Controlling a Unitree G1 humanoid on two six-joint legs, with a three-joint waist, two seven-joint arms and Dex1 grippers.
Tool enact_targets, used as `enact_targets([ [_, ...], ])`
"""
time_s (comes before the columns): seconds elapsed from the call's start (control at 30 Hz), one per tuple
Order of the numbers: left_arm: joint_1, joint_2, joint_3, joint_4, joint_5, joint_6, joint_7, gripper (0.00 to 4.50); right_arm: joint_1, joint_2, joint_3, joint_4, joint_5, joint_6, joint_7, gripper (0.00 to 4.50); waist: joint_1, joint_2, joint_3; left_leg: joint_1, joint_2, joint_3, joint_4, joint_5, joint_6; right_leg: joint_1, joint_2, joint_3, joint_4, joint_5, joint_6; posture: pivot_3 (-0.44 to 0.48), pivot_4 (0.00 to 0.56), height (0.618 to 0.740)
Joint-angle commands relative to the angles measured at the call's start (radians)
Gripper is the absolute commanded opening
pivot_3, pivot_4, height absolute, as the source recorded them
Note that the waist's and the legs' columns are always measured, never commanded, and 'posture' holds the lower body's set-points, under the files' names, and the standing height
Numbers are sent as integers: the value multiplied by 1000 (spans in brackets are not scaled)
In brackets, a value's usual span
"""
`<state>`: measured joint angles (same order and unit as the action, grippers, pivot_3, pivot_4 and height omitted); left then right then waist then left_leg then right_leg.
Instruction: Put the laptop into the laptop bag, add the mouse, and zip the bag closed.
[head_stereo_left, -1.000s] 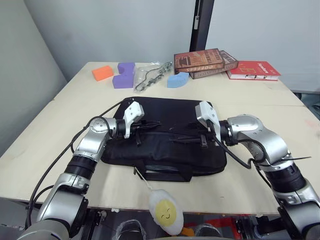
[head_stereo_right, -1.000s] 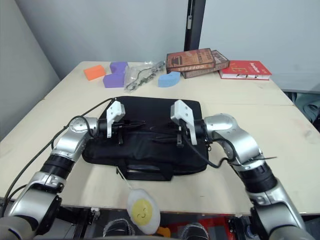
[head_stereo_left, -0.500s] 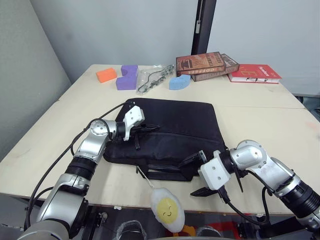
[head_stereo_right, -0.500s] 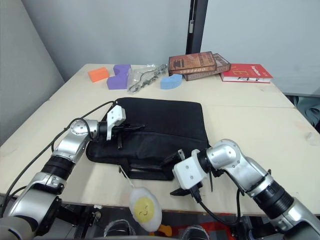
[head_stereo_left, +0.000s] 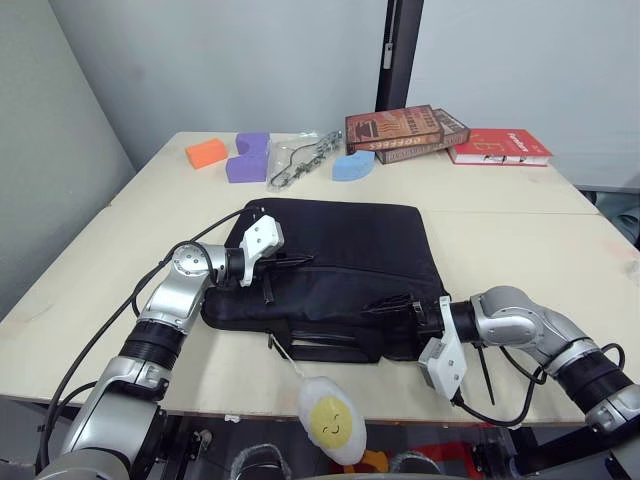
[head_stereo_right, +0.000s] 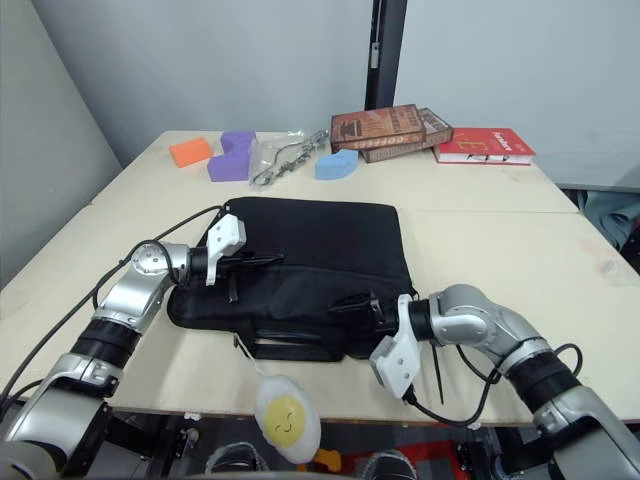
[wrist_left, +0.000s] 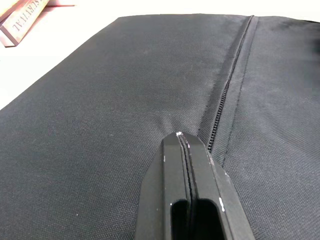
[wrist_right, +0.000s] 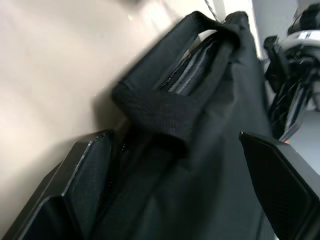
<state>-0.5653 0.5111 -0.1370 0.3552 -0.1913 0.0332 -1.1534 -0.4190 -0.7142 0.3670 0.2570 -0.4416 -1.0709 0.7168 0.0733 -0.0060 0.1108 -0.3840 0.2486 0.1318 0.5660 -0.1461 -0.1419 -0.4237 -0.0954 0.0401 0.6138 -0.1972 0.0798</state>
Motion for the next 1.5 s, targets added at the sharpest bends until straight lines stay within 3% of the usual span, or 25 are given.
enact_targets([
  [0.03, 37, -3, -63, 25, 43, 37, -25, 0, -30, 30, -9, 26, -54, -19, -79, 4219, -3, 0, 0, 0, 0, 0, 0, 0, 0, 0, 0, 0, 0, 0, 0, 0, 150, 734],
  [0.2, 44, -1, -63, 29, 47, 37, -18, 0, -21, 25, 47, -14, 63, -46, -61, 4219, -5, 0, 0, 0, 0, 0, 0, 0, 0, 0, 0, 0, 0, 0, 0, 0, 150, 734],
  [0.23, 47, -1, -63, 26, 46, 38, -19, 0, -20, 18, 60, -19, 104, -35, -45, 3987, -4, 0, 0, 0, 0, 0, 0, 0, 0, 0, 0, 0, 0, 0, 0, 0, 150, 734],
  [0.47, 44, -2, -62, 29, 47, 36, -17, 0, -12, -11, 96, -40, 262, 49, 34, 1770, -4, 0, 0, 0, 0, 0, 0, -1, 1, -1, 0, 0, -2, 0, 0, 0, 150, 734],
  [0.53, 41, -3, -61, 36, 51, 29, -13, 0, -6, -19, 98, -65, 313, 83, 62, 872, -3, 0, 0, 0, 0, 0, -1, -1, 1, -1, 0, -1, -2, 0, 0, 0, 150, 734],
  [0.63, 41, -4, -63, 38, 52, 28, -14, 0, 4, -31, 97, -124, 407, 172, 111, 26, -3, 0, 0, 0, 0, 0, -1, -1, 1, -1, 0, -1, -2, 0, 0, 0, 150, 734],
  [0.83, 37, -3, -70, 49, 57, 12, -26, 0, 74, -42, 66, -357, 764, 669, 224, 26, 2, 1, 1, 0, 0, 0, -3, -1, 1, -1, 0, -1, -3, 0, 0, 0, 150, 734],
  [0.97, 33, -6, -76, 56, 62, -2, -30, 0, 104, -27, 18, -470, 956, 1001, 205, 26, 6, 1, 1, 0, 0, 0, -4, -1, 1, -1, 0, -1, -3, 0, 0, 0, 150, 734],
  [1.1, 33, -6, -77, 58, 61, -3, -32, 0, 124, -16, -21, -541, 1021, 1209, 184, 26, 9, 1, 1, 0, 0, 0, -5, -1, 1, -2, 0, -1, -4, 0, 0, 0, 150, 734],
  [1.3, 38, -5, -77, 54, 59, 1, -39, 0, 162, 78, -139, -584, 1189, 1523, 14, 26, 16, 1, 1, 0, 0, 1, -7, 0, 0, -3, 0, -1, -4, -1, 1, 0, 150, 734],
  [1.5, 37, -3, -75, 51, 55, 3, -45, 0, 166, 123, -204, -614, 1290, 1734, -68, 26, 18, 1, 1, 0, 0, 1, -8, 0, -1, -4, 0, -1, -4, -1, 2, 0, 150, 734],
])
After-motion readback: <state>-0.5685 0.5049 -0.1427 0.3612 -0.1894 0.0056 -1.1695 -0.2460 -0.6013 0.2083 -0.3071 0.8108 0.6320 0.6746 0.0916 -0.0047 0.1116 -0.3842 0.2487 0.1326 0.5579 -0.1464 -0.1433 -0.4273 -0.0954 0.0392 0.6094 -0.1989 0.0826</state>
